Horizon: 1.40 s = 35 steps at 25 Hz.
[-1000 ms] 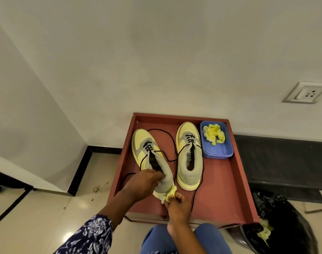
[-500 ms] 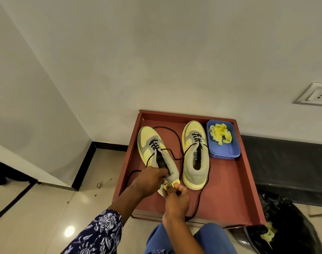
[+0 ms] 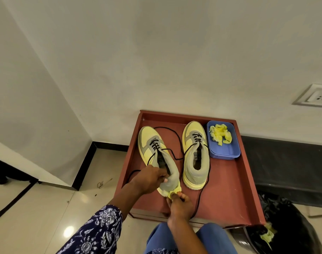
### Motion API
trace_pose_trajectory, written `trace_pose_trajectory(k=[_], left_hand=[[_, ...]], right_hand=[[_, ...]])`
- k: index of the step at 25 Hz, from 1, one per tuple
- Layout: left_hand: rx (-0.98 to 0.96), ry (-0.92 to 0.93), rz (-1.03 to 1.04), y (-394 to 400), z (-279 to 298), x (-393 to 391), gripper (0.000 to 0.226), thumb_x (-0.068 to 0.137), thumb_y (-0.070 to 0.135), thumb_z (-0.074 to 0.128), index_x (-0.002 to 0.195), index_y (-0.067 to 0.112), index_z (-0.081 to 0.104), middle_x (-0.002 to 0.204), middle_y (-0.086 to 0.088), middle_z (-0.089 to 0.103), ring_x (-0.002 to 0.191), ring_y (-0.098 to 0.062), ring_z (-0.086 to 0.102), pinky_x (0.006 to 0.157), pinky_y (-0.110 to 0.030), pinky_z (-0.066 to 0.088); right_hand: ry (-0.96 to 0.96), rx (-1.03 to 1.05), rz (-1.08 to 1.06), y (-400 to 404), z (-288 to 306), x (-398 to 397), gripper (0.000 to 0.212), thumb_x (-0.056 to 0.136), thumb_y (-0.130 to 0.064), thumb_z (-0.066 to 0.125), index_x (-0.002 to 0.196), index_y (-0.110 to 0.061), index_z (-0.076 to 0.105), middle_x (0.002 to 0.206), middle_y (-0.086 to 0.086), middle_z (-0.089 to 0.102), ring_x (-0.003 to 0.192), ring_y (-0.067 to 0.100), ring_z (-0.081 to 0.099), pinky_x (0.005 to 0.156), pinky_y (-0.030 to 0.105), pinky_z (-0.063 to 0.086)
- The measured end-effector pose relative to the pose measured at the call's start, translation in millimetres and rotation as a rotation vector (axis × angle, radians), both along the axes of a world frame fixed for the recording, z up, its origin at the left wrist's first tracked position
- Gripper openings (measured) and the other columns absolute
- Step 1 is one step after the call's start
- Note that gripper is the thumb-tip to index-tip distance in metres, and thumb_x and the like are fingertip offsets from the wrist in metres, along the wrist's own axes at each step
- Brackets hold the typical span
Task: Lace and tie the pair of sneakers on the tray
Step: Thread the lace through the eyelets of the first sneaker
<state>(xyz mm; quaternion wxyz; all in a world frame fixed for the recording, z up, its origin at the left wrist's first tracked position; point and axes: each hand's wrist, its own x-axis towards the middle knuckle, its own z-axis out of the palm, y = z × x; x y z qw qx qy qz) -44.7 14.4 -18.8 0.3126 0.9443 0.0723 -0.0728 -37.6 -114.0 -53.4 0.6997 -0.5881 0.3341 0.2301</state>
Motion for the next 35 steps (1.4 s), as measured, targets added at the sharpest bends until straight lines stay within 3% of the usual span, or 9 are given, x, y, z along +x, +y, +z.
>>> trace_pose_trajectory(k=[6, 11, 18, 21, 25, 29, 31, 35], left_hand=[[0.0, 0.008, -0.01, 3, 1, 1, 0.027, 0.091, 0.02, 0.05, 0.101, 0.004, 0.069, 0.097, -0.012, 0.072, 0.084, -0.027, 0.065, 0.074, -0.039, 0.051], [0.01, -0.007, -0.007, 1, 4, 1, 0.025, 0.093, 0.018, 0.051, 0.102, 0.004, 0.069, 0.098, -0.011, 0.072, 0.083, -0.025, 0.064, 0.071, -0.032, 0.049], [0.019, -0.001, -0.006, 0, 6, 1, 0.026, 0.093, 0.02, 0.05, 0.099, 0.002, 0.069, 0.094, -0.013, 0.071, 0.082, -0.028, 0.064, 0.068, -0.03, 0.046], [0.035, 0.008, 0.001, -2, 7, 2, 0.025, 0.093, 0.018, 0.05, 0.103, 0.004, 0.068, 0.097, -0.014, 0.071, 0.084, -0.029, 0.064, 0.067, -0.024, 0.04], [0.033, 0.004, -0.006, -1, 8, 2, 0.024, 0.092, 0.017, 0.051, 0.101, 0.003, 0.069, 0.096, -0.013, 0.071, 0.083, -0.028, 0.064, 0.068, -0.03, 0.044], [0.023, 0.016, -0.003, 0, 5, 1, 0.024, 0.091, 0.017, 0.051, 0.101, 0.003, 0.069, 0.098, -0.011, 0.071, 0.086, -0.027, 0.065, 0.075, -0.037, 0.05], [0.017, 0.022, 0.001, -1, 4, 2, 0.025, 0.092, 0.018, 0.051, 0.102, 0.004, 0.069, 0.098, -0.011, 0.071, 0.086, -0.027, 0.064, 0.076, -0.038, 0.05], [0.013, 0.033, 0.014, -2, 5, 1, 0.026, 0.093, 0.021, 0.051, 0.107, 0.006, 0.068, 0.102, -0.01, 0.07, 0.09, -0.026, 0.063, 0.078, -0.036, 0.05]], right_hand=[[0.011, 0.054, -0.014, 2, 12, 4, 0.019, 0.085, 0.007, 0.057, 0.078, -0.01, 0.053, 0.084, 0.008, 0.059, 0.071, 0.018, 0.059, 0.044, 0.015, 0.05], [-0.064, 0.065, 0.011, 14, 24, 1, 0.015, 0.084, 0.006, 0.057, 0.082, -0.009, 0.055, 0.086, 0.009, 0.061, 0.073, 0.019, 0.06, 0.061, 0.024, 0.05], [-0.252, -0.167, 0.205, 22, 19, -14, 0.025, 0.08, -0.002, 0.067, 0.069, -0.024, 0.059, 0.081, 0.006, 0.068, 0.084, 0.028, 0.066, 0.082, 0.046, 0.056], [-0.248, -0.199, 0.2, 29, 22, -19, 0.027, 0.078, -0.003, 0.068, 0.066, -0.025, 0.06, 0.08, 0.006, 0.069, 0.084, 0.029, 0.067, 0.082, 0.048, 0.056], [-0.214, -0.196, 0.099, 18, 21, -9, 0.024, 0.079, -0.006, 0.067, 0.069, -0.025, 0.057, 0.085, 0.009, 0.068, 0.08, 0.028, 0.066, 0.079, 0.042, 0.056], [-0.241, -0.203, 0.125, 0, 29, 21, 0.011, 0.083, -0.005, 0.063, 0.083, -0.015, 0.065, 0.086, 0.003, 0.065, 0.077, 0.02, 0.061, 0.076, 0.037, 0.053], [-0.286, -0.282, 0.216, -3, 34, 32, 0.016, 0.085, -0.006, 0.06, 0.099, -0.006, 0.067, 0.091, 0.002, 0.065, 0.08, 0.02, 0.059, 0.073, 0.031, 0.048], [-0.381, -0.354, 0.311, -1, 34, 30, 0.022, 0.088, -0.005, 0.055, 0.107, -0.006, 0.066, 0.104, 0.006, 0.067, 0.094, 0.024, 0.061, 0.081, 0.031, 0.049]])
